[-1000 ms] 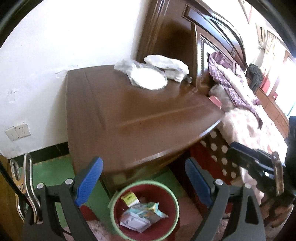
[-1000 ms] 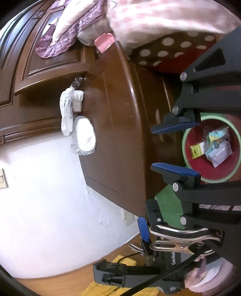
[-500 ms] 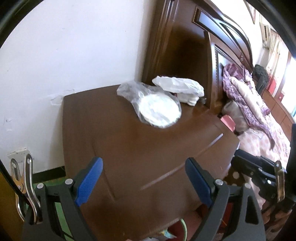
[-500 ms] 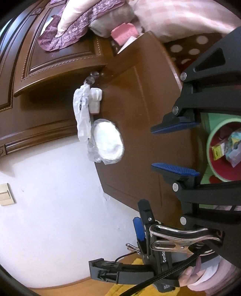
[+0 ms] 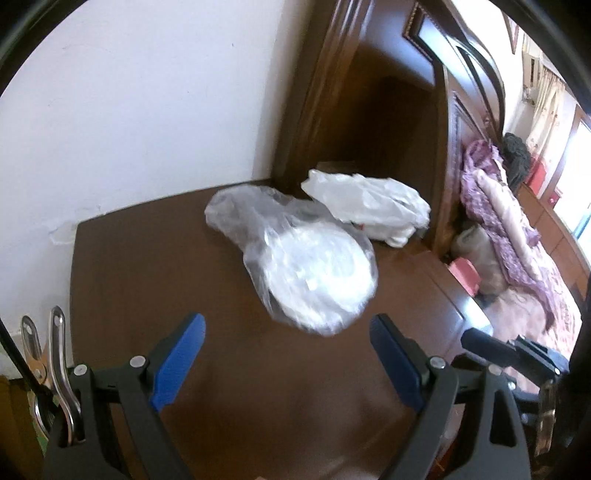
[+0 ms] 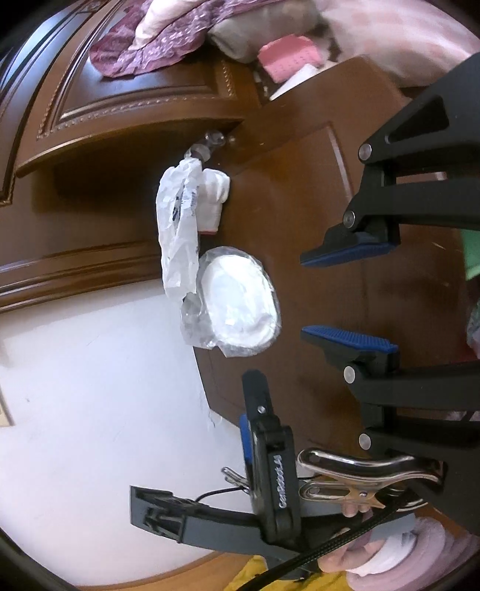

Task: Collect trash
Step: 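Move both tools over the nightstand toward the clear bag holding a white plate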

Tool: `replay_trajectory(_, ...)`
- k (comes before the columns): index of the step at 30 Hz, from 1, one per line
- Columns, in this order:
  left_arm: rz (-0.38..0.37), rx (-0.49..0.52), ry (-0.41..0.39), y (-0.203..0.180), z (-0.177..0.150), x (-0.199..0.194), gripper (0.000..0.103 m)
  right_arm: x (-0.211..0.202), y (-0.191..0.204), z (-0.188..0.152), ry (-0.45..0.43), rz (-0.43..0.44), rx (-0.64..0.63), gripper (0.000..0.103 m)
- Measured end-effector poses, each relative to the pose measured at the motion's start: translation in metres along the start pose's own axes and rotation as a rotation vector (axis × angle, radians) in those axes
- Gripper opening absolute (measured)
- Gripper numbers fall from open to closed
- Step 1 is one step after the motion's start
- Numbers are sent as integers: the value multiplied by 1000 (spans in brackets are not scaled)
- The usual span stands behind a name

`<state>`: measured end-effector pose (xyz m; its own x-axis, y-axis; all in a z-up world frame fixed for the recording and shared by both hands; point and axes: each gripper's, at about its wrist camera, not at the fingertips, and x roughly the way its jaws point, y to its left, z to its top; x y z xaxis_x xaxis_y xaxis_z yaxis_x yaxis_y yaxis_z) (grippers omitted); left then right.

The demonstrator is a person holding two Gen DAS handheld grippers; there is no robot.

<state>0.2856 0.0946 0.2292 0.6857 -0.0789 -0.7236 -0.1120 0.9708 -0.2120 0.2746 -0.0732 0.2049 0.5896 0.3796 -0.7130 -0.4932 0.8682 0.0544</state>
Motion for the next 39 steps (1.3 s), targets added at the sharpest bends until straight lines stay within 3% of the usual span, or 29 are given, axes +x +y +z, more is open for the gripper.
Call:
replay_trajectory(8, 87, -34, 12, 8, 19, 39, 90, 35, -21, 14, 32, -10, 29, 34)
replay_trajectory(12, 70, -59, 37, 12, 23, 59, 83, 44, -32, 16, 45, -9, 47, 34)
replay_trajectory(20, 32, -43, 41, 14, 25, 76, 81, 59, -40, 20, 73, -11, 49, 34)
replay_trajectory(27, 15, 4, 64, 6, 27, 80, 92, 66, -45, 20, 89, 5, 78, 34)
replay_trajectory(39, -17, -32, 49, 8, 27, 78, 94, 58, -83, 16, 98, 128, 261, 38)
